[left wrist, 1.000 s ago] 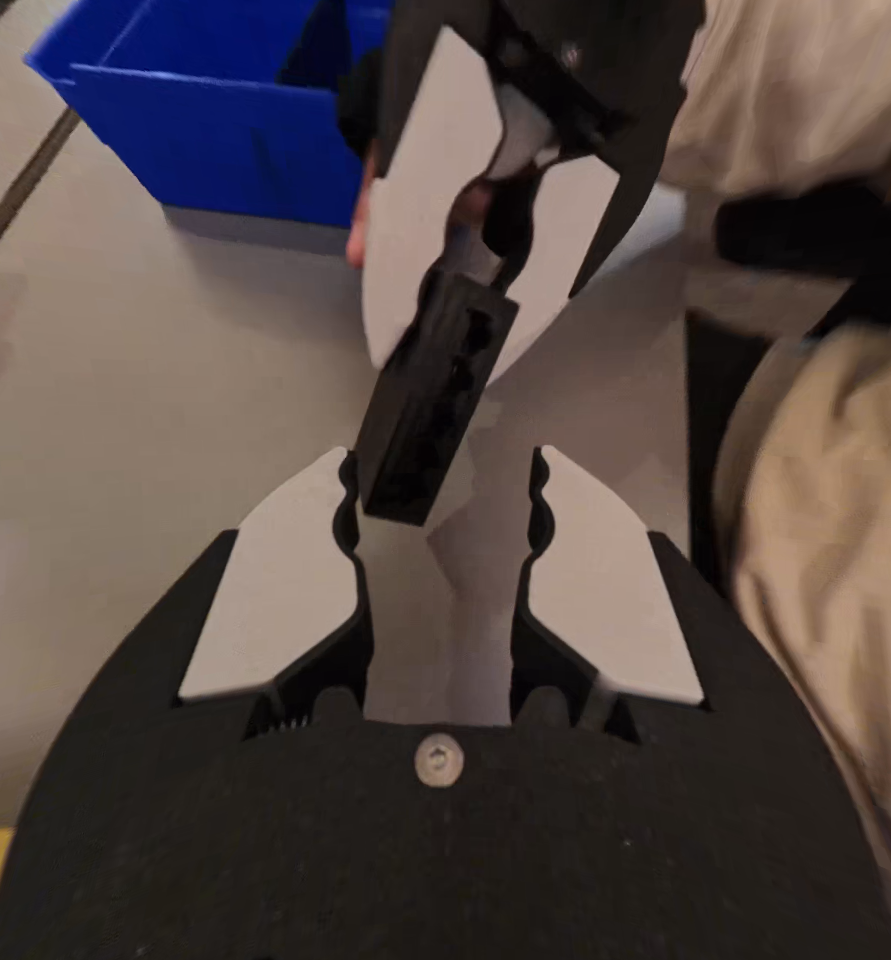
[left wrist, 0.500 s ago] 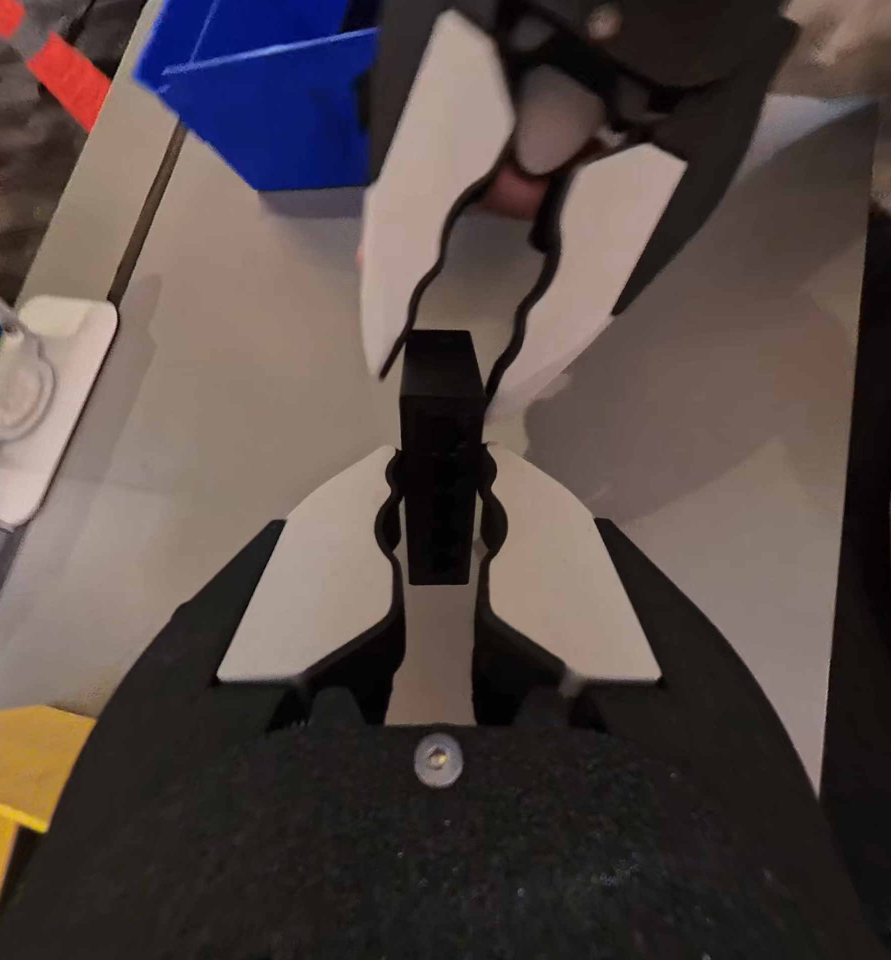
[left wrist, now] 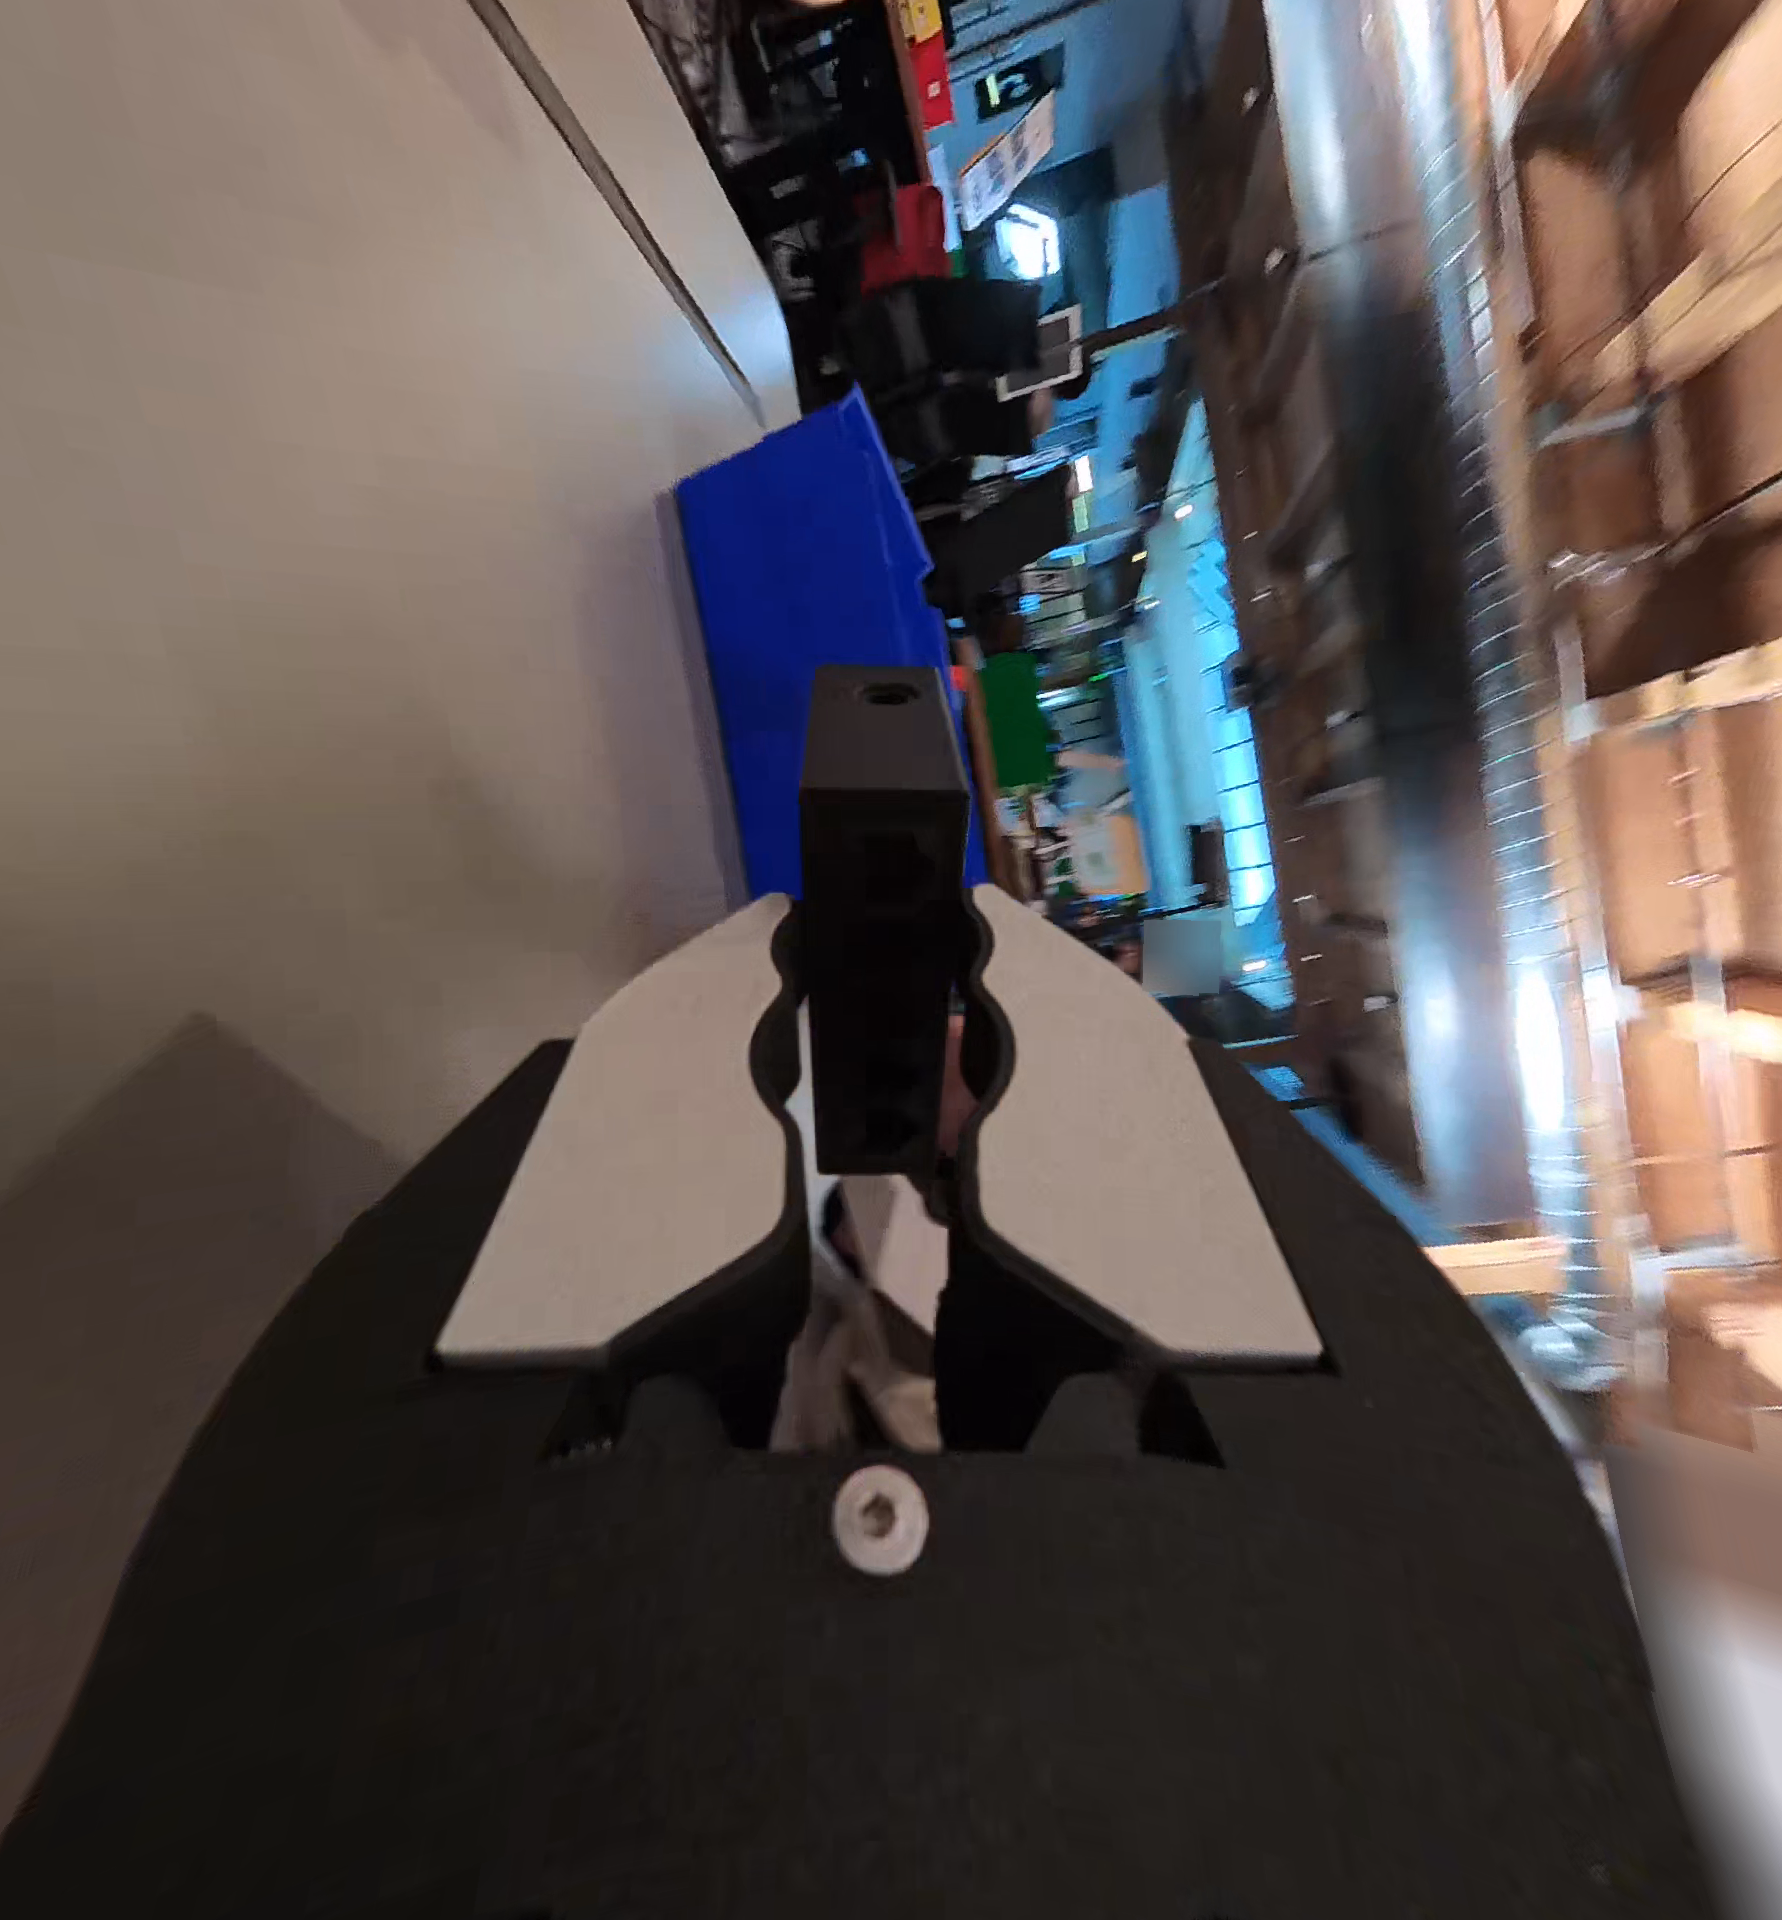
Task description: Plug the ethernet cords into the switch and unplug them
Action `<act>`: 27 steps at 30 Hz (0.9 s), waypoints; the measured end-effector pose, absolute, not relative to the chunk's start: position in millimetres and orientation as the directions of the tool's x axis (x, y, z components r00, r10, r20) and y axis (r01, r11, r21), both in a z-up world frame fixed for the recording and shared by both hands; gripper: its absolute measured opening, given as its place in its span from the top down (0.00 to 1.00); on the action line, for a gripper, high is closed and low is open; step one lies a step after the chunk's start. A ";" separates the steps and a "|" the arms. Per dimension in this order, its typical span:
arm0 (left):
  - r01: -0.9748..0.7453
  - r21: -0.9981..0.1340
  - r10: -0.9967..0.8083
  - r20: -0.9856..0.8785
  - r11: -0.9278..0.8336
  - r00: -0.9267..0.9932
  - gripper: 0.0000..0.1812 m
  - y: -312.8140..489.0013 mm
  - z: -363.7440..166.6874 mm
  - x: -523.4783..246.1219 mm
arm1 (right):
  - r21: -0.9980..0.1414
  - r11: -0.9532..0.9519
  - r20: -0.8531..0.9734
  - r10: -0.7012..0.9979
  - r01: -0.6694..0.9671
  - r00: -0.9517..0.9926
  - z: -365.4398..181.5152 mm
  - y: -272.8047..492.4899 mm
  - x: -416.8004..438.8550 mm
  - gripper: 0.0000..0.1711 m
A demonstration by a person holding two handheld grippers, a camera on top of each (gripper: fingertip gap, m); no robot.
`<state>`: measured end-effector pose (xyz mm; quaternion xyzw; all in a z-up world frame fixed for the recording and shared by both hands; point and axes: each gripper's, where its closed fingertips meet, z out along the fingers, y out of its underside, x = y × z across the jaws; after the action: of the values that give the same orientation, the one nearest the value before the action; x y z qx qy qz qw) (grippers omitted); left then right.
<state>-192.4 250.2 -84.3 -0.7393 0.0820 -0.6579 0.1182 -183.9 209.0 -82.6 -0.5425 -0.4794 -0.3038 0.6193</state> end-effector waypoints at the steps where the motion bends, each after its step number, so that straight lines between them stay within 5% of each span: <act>1: 0.041 -0.229 -0.225 0.971 -0.973 0.087 0.86 247.8 -82.6 -191.0 | -0.359 0.227 0.932 0.133 0.905 0.336 -83.0 209.1 -184.7 0.76; 11: 0.047 -0.084 -0.083 0.996 -0.995 0.018 0.86 246.8 -84.0 -189.9 | -0.136 0.177 0.990 0.046 0.975 0.130 -94.9 217.6 -176.2 0.75; 16: -0.050 -0.074 -0.074 0.997 -0.996 0.009 0.86 220.7 -87.5 -178.6 | -0.125 0.159 0.992 0.038 0.979 0.120 -97.9 224.8 -170.5 0.75; 27: -0.190 -0.189 -0.193 0.981 -0.964 0.003 0.85 187.8 -81.5 -163.2 | -0.117 0.173 0.991 -0.037 0.978 0.125 -85.3 219.2 -156.5 0.80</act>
<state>-163.2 187.8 -81.5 -0.7081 0.1350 -0.6930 0.0010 -156.5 219.2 -85.3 -0.4730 -0.4975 -0.4357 0.5821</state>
